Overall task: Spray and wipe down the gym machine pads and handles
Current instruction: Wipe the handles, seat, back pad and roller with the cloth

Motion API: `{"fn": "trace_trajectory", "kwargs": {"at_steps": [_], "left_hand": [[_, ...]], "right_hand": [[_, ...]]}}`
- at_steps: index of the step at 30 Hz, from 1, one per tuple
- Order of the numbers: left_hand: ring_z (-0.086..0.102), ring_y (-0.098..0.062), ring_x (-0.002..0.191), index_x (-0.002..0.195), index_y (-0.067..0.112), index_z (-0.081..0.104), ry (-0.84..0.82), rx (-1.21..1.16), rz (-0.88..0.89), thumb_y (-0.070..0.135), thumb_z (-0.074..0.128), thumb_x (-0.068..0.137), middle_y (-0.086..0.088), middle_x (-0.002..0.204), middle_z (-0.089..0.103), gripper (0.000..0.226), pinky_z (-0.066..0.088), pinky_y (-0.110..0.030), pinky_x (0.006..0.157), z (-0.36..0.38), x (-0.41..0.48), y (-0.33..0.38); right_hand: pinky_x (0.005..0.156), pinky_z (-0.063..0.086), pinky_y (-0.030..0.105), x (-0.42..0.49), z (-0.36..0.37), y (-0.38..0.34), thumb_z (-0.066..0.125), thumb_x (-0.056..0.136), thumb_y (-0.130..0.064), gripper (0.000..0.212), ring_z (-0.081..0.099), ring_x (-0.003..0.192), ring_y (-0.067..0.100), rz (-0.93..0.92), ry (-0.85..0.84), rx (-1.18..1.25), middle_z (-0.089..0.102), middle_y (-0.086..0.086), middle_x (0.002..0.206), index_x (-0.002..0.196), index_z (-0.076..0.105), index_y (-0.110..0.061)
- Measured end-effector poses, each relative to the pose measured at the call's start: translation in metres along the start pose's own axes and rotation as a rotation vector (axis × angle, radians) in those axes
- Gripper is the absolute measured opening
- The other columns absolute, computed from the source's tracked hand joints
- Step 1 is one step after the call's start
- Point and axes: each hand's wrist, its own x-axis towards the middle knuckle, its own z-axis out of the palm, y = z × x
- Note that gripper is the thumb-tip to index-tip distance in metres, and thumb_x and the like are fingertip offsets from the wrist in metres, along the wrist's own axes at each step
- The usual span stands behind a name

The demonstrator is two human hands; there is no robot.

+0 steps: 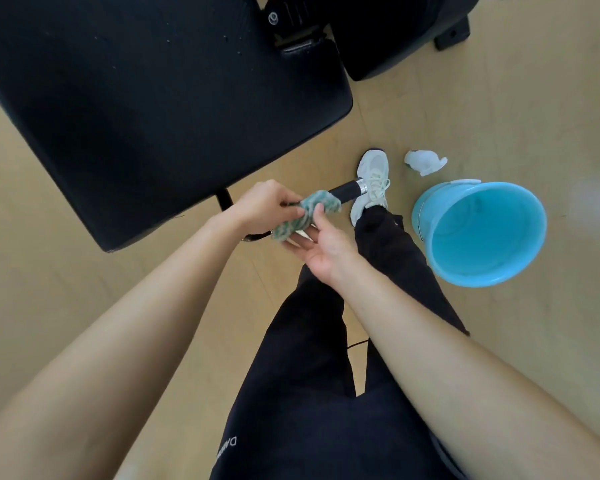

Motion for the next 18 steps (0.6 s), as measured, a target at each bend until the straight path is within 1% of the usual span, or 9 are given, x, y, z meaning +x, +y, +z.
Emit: {"fn": "trace_trajectory", "kwargs": {"at_steps": [3, 5, 7, 8, 10, 12, 13, 15, 18], "left_hand": [[0.068, -0.031, 0.083, 0.100, 0.020, 0.079, 0.033, 0.065, -0.081, 0.037, 0.063, 0.100, -0.011, 0.086, 0.073, 0.023, 0.055, -0.051, 0.072, -0.004, -0.017, -0.011], [0.068, -0.030, 0.083, 0.101, 0.021, 0.079, 0.035, 0.116, -0.108, 0.037, 0.062, 0.100, -0.009, 0.085, 0.073, 0.024, 0.057, -0.052, 0.072, -0.006, -0.024, -0.015], [0.067, -0.028, 0.083, 0.101, 0.021, 0.078, 0.032, 0.170, -0.117, 0.038, 0.060, 0.101, -0.006, 0.084, 0.071, 0.024, 0.057, -0.050, 0.072, -0.007, -0.026, -0.016], [0.065, -0.027, 0.082, 0.101, 0.022, 0.078, 0.030, 0.194, -0.120, 0.037, 0.059, 0.101, -0.005, 0.084, 0.070, 0.024, 0.055, -0.048, 0.070, -0.006, -0.025, -0.015], [0.064, -0.026, 0.080, 0.099, 0.020, 0.076, 0.015, 0.251, -0.124, 0.037, 0.055, 0.103, -0.004, 0.082, 0.067, 0.028, 0.050, -0.043, 0.065, -0.005, -0.021, -0.010], [0.060, -0.025, 0.075, 0.090, 0.016, 0.071, 0.001, 0.280, -0.127, 0.037, 0.051, 0.105, -0.004, 0.077, 0.062, 0.033, 0.043, -0.038, 0.059, -0.002, -0.017, -0.003], [0.056, -0.023, 0.071, 0.083, 0.015, 0.067, 0.002, 0.260, -0.124, 0.037, 0.049, 0.106, -0.003, 0.074, 0.059, 0.036, 0.039, -0.036, 0.056, 0.000, -0.014, 0.000], [0.049, -0.018, 0.064, 0.071, 0.018, 0.057, 0.024, 0.159, -0.104, 0.034, 0.048, 0.108, 0.000, 0.068, 0.053, 0.041, 0.035, -0.035, 0.055, 0.005, -0.007, 0.009], [0.050, -0.022, 0.066, 0.071, 0.015, 0.056, 0.071, 0.078, -0.062, 0.033, 0.047, 0.108, 0.001, 0.067, 0.052, 0.042, 0.037, -0.036, 0.058, 0.015, 0.009, 0.029]], "right_hand": [[0.105, 0.052, 0.056, -0.003, 0.013, 0.019, 0.052, 0.106, -0.036, 0.029, 0.066, 0.112, 0.040, 0.054, -0.035, 0.007, 0.068, 0.017, 0.129, 0.114, 0.065, -0.011], [0.101, 0.055, 0.053, -0.003, 0.018, 0.028, 0.052, 0.106, -0.035, 0.032, 0.067, 0.112, 0.040, 0.074, -0.069, 0.027, 0.065, 0.017, 0.132, 0.121, 0.063, -0.009], [0.096, 0.059, 0.048, -0.003, 0.020, 0.032, 0.051, 0.108, -0.031, 0.034, 0.069, 0.109, 0.037, 0.088, -0.090, 0.033, 0.064, 0.017, 0.135, 0.130, 0.060, -0.006], [0.096, 0.059, 0.045, -0.003, 0.019, 0.031, 0.051, 0.108, -0.028, 0.035, 0.070, 0.109, 0.034, 0.087, -0.095, 0.026, 0.064, 0.018, 0.136, 0.132, 0.060, -0.005], [0.100, 0.056, 0.043, -0.001, 0.017, 0.026, 0.052, 0.108, -0.023, 0.031, 0.069, 0.115, 0.031, 0.081, -0.092, 0.008, 0.065, 0.020, 0.134, 0.128, 0.061, -0.001], [0.102, 0.055, 0.043, 0.002, 0.012, 0.017, 0.054, 0.107, -0.020, 0.026, 0.068, 0.118, 0.031, 0.075, -0.076, 0.008, 0.067, 0.022, 0.130, 0.121, 0.063, 0.000], [0.102, 0.055, 0.043, 0.004, 0.009, 0.011, 0.055, 0.106, -0.018, 0.024, 0.068, 0.117, 0.031, 0.065, -0.061, 0.011, 0.068, 0.023, 0.128, 0.118, 0.064, 0.000], [0.098, 0.058, 0.042, 0.007, 0.004, -0.002, 0.059, 0.104, -0.016, 0.027, 0.070, 0.115, 0.030, 0.030, -0.013, 0.023, 0.069, 0.024, 0.125, 0.123, 0.063, 0.002], [0.087, 0.063, 0.041, 0.016, -0.008, -0.023, 0.066, 0.099, -0.013, 0.036, 0.072, 0.112, 0.032, -0.047, 0.099, 0.059, 0.070, 0.024, 0.124, 0.131, 0.060, 0.004]]}}
